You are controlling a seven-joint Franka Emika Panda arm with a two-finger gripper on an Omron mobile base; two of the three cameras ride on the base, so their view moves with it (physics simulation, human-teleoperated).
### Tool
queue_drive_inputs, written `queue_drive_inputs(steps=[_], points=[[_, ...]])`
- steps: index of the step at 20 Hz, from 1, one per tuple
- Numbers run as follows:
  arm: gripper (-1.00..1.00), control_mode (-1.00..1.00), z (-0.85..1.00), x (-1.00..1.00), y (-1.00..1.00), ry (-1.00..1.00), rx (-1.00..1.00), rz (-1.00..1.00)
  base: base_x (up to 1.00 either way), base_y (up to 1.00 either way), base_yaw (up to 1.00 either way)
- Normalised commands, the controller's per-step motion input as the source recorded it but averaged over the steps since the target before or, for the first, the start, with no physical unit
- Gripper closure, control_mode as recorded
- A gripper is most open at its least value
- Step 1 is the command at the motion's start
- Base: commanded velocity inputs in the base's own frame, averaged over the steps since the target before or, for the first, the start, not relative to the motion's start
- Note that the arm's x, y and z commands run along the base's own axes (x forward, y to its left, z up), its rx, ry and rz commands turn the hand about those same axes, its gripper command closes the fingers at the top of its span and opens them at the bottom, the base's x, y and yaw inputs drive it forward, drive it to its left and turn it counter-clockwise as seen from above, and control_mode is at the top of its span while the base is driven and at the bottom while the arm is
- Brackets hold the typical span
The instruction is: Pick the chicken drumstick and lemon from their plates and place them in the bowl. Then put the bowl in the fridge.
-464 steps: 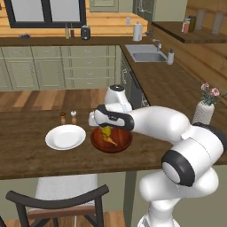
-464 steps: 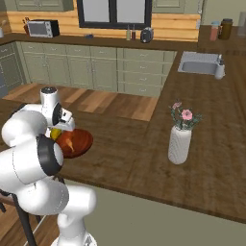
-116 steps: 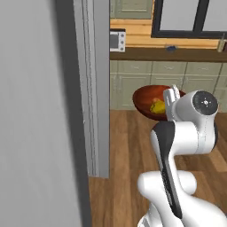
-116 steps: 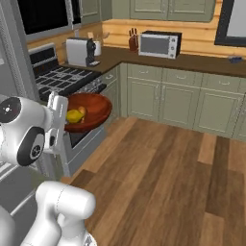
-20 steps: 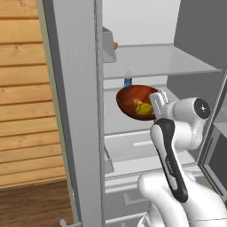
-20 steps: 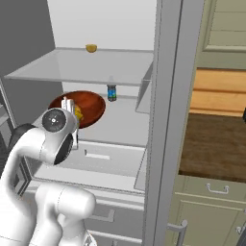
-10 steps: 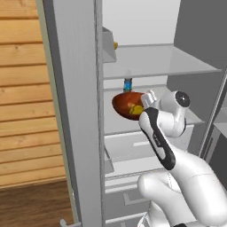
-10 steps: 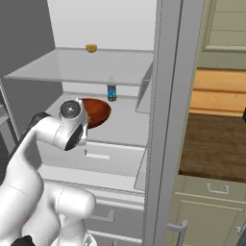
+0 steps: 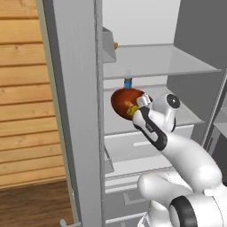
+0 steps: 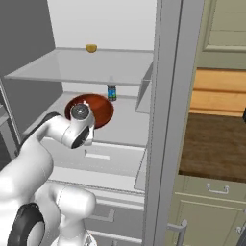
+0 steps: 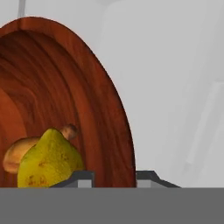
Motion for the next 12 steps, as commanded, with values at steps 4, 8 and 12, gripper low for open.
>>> queue_drive_inputs(steps=[4, 8, 12], points=[[1.00, -1.00, -0.14, 0.32, 0.00, -0.01, 0.00, 0.00, 0.00, 0.00, 0.00], [1.00, -1.00, 0.00, 0.40, 0.00, -0.01, 0.00, 0.00, 0.00, 0.00, 0.00], [1.00, -1.00, 0.00, 0.34, 0.01, 0.00, 0.00, 0.00, 0.00, 0.00, 0.00]])
